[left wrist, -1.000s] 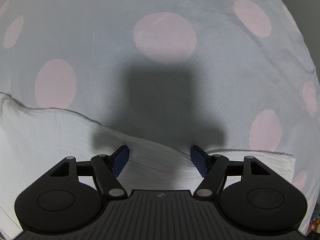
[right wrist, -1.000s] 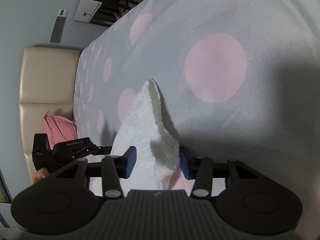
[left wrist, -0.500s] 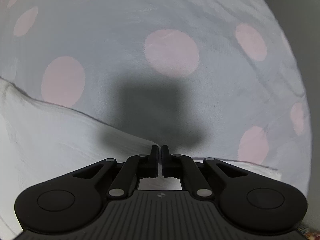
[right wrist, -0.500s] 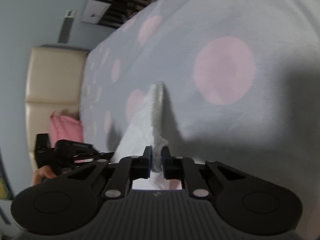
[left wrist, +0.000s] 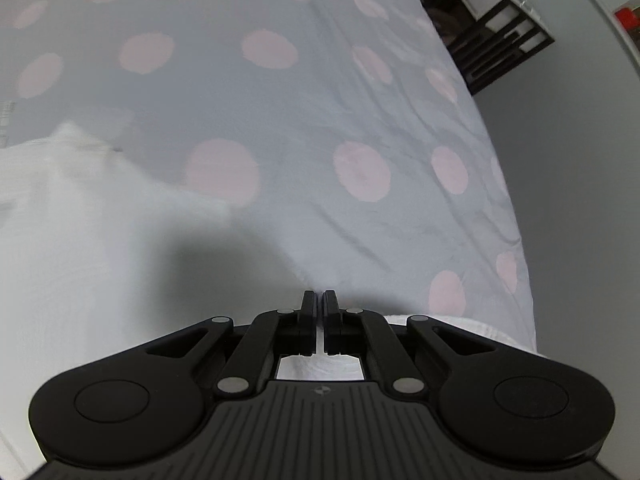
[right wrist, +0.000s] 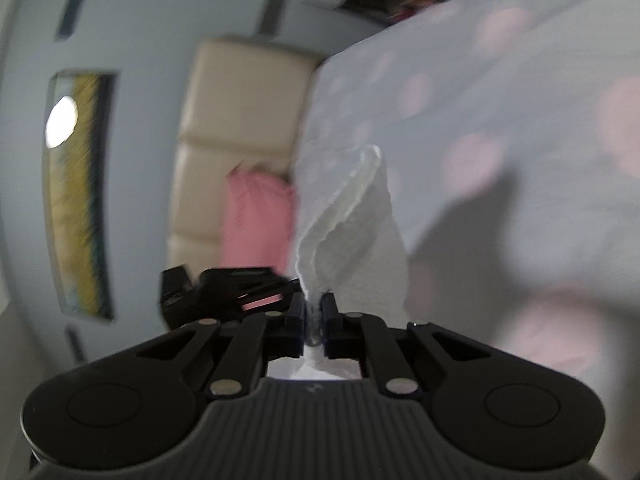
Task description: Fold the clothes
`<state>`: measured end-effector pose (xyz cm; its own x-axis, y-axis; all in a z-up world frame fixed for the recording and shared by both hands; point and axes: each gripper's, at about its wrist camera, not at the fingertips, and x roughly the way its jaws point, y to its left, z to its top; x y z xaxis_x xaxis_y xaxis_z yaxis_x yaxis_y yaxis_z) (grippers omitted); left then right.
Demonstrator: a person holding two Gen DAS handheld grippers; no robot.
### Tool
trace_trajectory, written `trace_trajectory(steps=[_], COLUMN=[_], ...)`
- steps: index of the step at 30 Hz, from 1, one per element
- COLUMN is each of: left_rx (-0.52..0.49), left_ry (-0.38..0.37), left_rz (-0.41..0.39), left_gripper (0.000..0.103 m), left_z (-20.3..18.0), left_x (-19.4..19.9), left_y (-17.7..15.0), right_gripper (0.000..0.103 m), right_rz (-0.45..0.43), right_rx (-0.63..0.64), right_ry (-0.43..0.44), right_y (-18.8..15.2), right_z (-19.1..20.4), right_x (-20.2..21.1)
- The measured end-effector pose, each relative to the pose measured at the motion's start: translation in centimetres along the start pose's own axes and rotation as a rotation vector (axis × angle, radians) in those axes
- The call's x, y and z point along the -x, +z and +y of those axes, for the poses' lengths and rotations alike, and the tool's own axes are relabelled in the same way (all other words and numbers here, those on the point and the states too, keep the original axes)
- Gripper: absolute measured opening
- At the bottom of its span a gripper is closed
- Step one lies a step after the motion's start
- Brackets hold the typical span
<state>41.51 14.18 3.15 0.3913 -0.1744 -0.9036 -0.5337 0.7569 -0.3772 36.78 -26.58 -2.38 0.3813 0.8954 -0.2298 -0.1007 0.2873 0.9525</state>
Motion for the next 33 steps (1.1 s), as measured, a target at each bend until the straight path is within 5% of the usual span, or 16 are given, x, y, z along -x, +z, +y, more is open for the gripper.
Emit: trace_trajectory(steps=[5, 9, 16, 18, 19, 20, 21, 22, 23, 26, 29, 33], left_rx=[0.029, 0.017, 0.083, 0.095, 0.104, 0.112, 0.113, 0.103, 0.093, 0.075, 0.07, 0.043], left_ry=[-0.014, 0.068, 0.114, 0.121, 0.13, 0.141, 0.165, 0.195, 0.225, 0.277, 0.278, 0.228], left_rz=[-0.014, -0.016, 0.024, 0.092, 0.132, 0.17, 0.19, 0.196, 0.202, 0.208, 0.196, 0.138], left_gripper=[0.001, 0.001, 0.001, 0.012, 0.032, 0.052, 0.053, 0.053, 0.053, 0.053, 0.053, 0.053], left_z=[5.4, 9.8, 17.3, 19.0, 20.0, 20.9, 21.6, 22.2, 22.7, 24.1, 24.8, 24.6], left_x=[4.9, 7.6, 8.9, 8.2, 7.7, 7.3, 6.9, 6.8, 6.6, 6.7, 7.4, 8.9], left_y=[-2.4, -4.4, -8.1, -9.0, -9.5, -9.9, -10.3, -10.8, -11.3, -12.6, -13.7, -15.4], right_gripper=[0.009, 0.009, 0.009, 0.009, 0.01, 0.014, 0.025, 0.052, 0.061, 0.06, 0.06, 0.061], right_rz=[0.135, 0.236, 0.488, 0.558, 0.582, 0.61, 0.64, 0.695, 0.761, 0.888, 0.87, 0.727], right_rx=[0.13, 0.221, 0.379, 0.427, 0.458, 0.506, 0.56, 0.59, 0.61, 0.633, 0.64, 0.635], right_ry=[0.052, 0.051, 0.059, 0.045, 0.03, 0.011, -0.007, -0.001, 0.016, 0.064, 0.0, -0.13], right_y=[-3.4, -6.5, -14.7, -17.2, -18.4, -19.7, -21.0, -22.2, -23.3, -25.8, -25.1, -21.0], right_z=[5.0, 7.9, 11.8, 12.3, 12.5, 12.7, 12.9, 13.0, 13.0, 12.8, 12.1, 10.7], right_x=[-2.7, -5.2, -10.1, -11.3, -11.7, -12.3, -12.9, -13.3, -13.6, -14.2, -14.6, -14.8])
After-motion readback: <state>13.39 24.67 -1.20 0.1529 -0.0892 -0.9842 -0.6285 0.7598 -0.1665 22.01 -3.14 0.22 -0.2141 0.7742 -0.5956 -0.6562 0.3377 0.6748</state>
